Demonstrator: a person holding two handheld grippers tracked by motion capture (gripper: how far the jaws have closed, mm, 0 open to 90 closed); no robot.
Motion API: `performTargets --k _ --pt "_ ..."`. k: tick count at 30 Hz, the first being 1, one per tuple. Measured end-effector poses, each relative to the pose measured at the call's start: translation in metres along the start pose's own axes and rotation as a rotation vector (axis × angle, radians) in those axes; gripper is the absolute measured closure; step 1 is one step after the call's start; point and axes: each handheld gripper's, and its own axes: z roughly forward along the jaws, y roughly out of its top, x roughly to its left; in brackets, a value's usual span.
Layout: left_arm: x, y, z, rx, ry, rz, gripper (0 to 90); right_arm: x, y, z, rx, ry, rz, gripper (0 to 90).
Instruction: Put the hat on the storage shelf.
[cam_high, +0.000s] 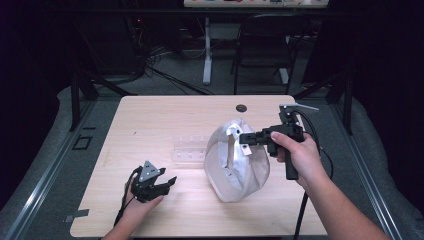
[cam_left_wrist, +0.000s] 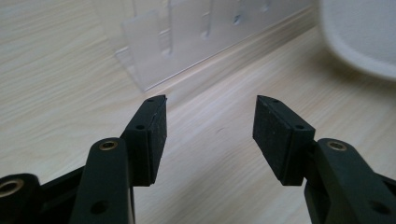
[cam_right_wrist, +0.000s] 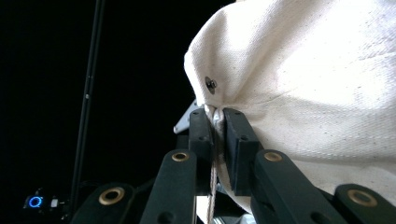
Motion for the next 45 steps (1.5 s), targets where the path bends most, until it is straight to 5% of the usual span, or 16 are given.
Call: performTargets --k 13,26,37,45 --pt "-0.055 0.03 -0.012 -0.102 -0.106 0.118 43.5 0.015 0.015 0.012 -0.035 0.021 -0.003 82.7" --pt "-0.101 0.049 0.01 -0.097 -0.151 0.267 46.3 0.024 0.026 0.023 -0.065 0.037 -0.004 82.6" --pt "-0.126 0.055 0.028 -0.043 -0.007 0.331 52.7 0.027 0.026 0.023 -0.072 0.038 -0.007 82.6" --pt "-0.12 0.055 0.025 -0.019 0.019 0.338 77.4 0.03 0.024 0.022 -0.076 0.037 -0.021 82.6"
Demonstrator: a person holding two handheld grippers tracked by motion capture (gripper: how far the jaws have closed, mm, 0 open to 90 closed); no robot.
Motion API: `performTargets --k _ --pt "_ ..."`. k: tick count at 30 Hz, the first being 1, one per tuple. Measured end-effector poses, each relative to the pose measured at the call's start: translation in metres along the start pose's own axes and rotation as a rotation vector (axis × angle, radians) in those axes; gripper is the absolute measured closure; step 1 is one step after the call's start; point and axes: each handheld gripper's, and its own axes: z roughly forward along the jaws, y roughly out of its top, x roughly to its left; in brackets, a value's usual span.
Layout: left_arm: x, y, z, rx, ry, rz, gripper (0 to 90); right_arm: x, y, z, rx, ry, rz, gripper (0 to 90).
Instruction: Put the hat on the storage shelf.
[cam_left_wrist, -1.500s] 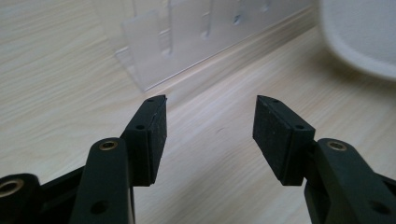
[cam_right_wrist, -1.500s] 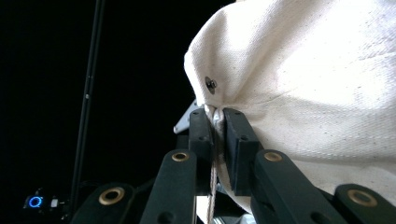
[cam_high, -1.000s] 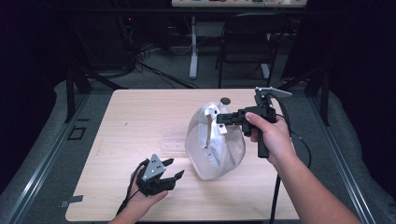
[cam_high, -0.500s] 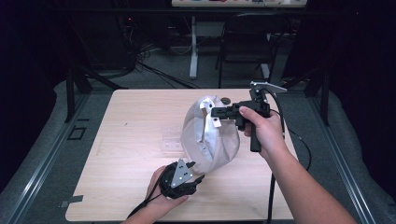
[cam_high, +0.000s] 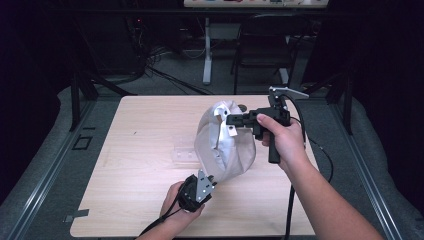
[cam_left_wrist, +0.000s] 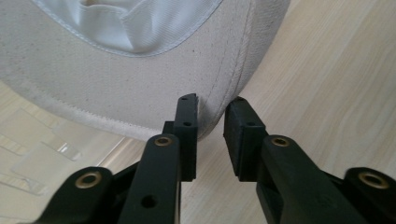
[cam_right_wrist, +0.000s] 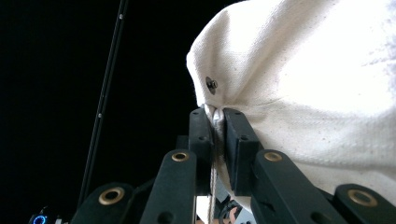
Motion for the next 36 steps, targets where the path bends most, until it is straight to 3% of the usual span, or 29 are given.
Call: performTargets --k 11,13,23,36 --pt "0.013 -0.002 -0.007 -0.041 -0.041 0.022 85.9 0.007 0.0 0.002 0.001 -0.006 -0.019 82.5" --pt "0.018 -0.003 -0.006 -0.066 -0.075 -0.013 86.1 0.008 0.002 0.003 -0.008 -0.008 -0.019 82.6" --pt "0.035 -0.006 -0.002 -0.132 -0.141 -0.06 86.4 0.009 0.007 0.008 -0.014 -0.009 -0.022 82.5" --pt "0.057 0.001 0.003 -0.173 -0.129 -0.11 86.4 0.011 0.02 0.013 -0.033 -0.01 -0.041 82.5"
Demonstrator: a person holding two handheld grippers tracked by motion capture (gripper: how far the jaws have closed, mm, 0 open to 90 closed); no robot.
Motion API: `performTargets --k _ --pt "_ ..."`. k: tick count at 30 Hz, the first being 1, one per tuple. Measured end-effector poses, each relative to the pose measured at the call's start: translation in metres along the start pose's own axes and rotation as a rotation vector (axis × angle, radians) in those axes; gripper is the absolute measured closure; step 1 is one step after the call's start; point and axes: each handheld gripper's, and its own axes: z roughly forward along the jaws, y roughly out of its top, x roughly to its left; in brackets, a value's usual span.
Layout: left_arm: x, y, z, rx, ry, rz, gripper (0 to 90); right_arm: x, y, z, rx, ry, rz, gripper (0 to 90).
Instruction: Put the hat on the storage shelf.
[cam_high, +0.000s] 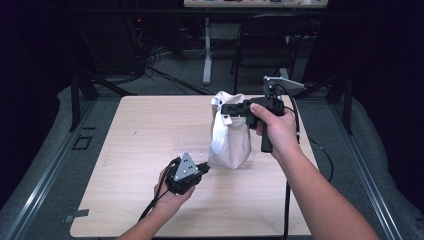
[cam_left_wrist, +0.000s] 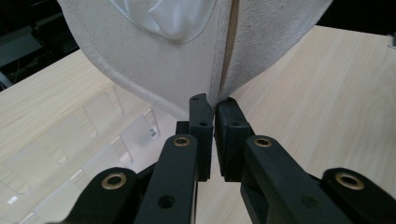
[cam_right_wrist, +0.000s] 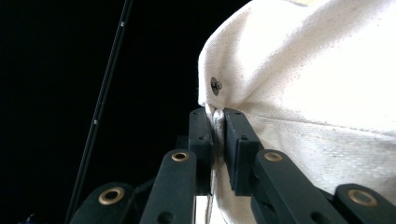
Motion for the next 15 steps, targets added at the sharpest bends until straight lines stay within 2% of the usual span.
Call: performTargets --k 4,7,15 --pt "0.01 -0.001 0.006 -0.006 -0.004 -0.014 86.4 -0.005 0.004 0.005 0.003 -0.017 -0.002 82.5" --pt "0.019 -0.003 0.011 -0.012 0.006 -0.04 86.4 -0.009 0.005 0.009 -0.001 -0.021 0.006 82.5" --pt "0.026 -0.005 0.017 -0.015 -0.009 -0.072 86.4 -0.02 0.005 0.015 0.019 -0.022 0.016 82.5"
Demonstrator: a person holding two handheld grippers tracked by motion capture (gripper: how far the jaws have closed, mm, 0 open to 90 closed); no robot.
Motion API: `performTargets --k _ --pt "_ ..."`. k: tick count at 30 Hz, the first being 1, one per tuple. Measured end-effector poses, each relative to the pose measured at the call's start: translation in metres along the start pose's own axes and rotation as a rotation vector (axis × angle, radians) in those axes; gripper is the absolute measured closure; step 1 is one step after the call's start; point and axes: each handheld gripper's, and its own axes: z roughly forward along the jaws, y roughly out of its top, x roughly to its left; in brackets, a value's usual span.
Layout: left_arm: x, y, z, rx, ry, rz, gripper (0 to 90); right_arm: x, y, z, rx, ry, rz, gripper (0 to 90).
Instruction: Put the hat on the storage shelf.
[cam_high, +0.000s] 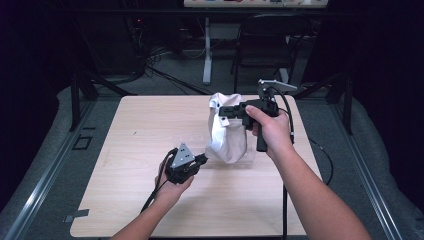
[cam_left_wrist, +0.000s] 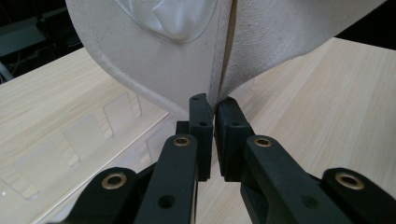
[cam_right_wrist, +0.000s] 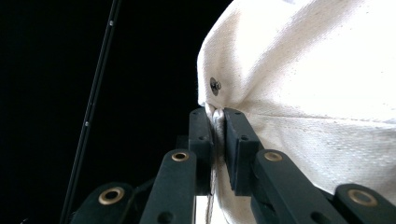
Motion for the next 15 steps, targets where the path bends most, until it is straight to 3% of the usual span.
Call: performTargets --k 6,12,15 --pt "0.004 -0.001 0.005 0.002 -0.005 -0.014 86.4 -0.01 -0.002 0.004 0.006 -0.006 -0.001 82.6" --pt "0.017 -0.004 0.005 -0.005 -0.051 -0.06 86.4 -0.018 -0.003 0.008 0.003 -0.007 0.011 82.5" --pt "0.019 -0.006 0.004 0.002 -0.046 -0.063 86.3 -0.019 -0.003 0.01 0.004 -0.003 0.012 82.5"
